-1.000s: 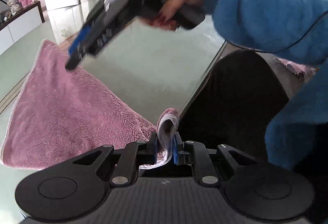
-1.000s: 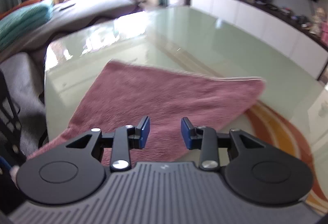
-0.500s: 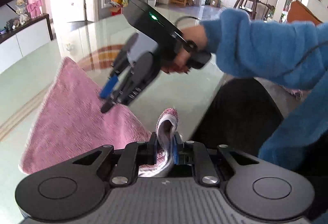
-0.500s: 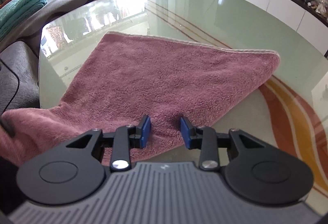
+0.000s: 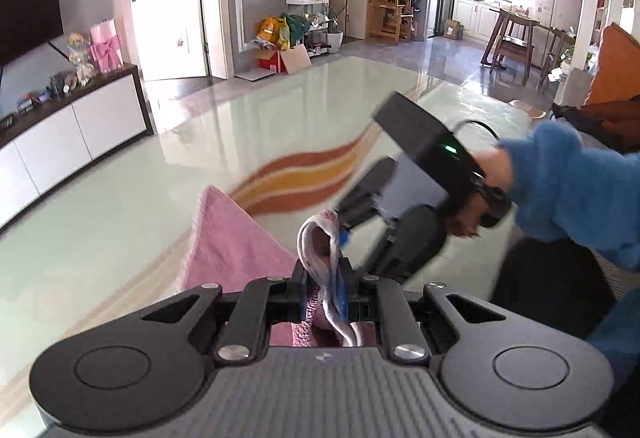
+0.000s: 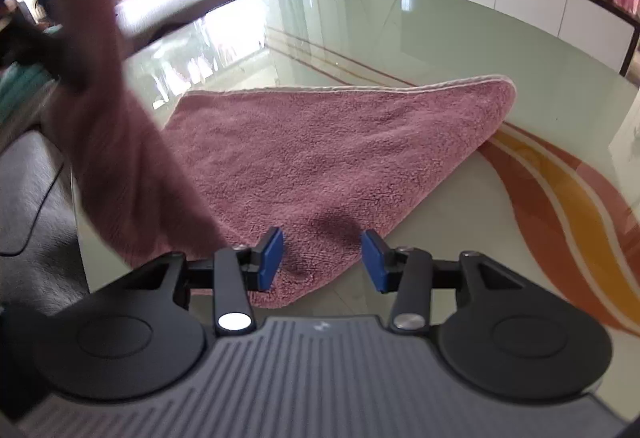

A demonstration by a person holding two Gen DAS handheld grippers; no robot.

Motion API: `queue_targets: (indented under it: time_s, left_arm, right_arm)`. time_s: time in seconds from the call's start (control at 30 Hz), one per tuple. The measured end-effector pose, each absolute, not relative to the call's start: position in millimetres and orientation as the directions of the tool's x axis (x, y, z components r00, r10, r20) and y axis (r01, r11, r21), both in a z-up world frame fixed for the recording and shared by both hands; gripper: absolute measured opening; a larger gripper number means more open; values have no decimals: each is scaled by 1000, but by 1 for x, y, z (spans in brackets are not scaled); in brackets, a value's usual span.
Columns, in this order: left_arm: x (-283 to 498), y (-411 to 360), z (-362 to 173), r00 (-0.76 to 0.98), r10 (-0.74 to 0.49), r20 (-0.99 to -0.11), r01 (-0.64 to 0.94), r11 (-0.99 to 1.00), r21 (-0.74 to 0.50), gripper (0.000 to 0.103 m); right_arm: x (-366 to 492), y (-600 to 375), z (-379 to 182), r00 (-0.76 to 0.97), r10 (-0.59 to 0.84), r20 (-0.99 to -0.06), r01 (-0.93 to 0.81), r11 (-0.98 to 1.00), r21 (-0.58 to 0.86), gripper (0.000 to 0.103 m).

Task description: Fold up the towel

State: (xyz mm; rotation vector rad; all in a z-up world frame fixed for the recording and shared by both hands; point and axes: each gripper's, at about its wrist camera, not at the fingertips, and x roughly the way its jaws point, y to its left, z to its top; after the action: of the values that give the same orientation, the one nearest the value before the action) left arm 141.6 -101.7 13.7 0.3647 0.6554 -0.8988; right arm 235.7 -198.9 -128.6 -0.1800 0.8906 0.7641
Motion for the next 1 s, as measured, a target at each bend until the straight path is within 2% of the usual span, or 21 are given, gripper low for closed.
queue_targets:
  time_s: [0.13,0.47,1.0]
  left_arm:
    - [178,-111,16,477,-571,-668,802,594,65,16]
    - [265,-146,7,445,-530,-722,830,546,110,16]
    - [342,-194,-35,375,-497,-783,879,458,130,18]
  right_arm:
    - [236,-202,-128,413,514,-752,-648,746,153,50]
    - [238,-214,-127,448,537,-715,-603,771,202,50]
    - [242,-229,-130,469,535,-702,-546,801,246,51]
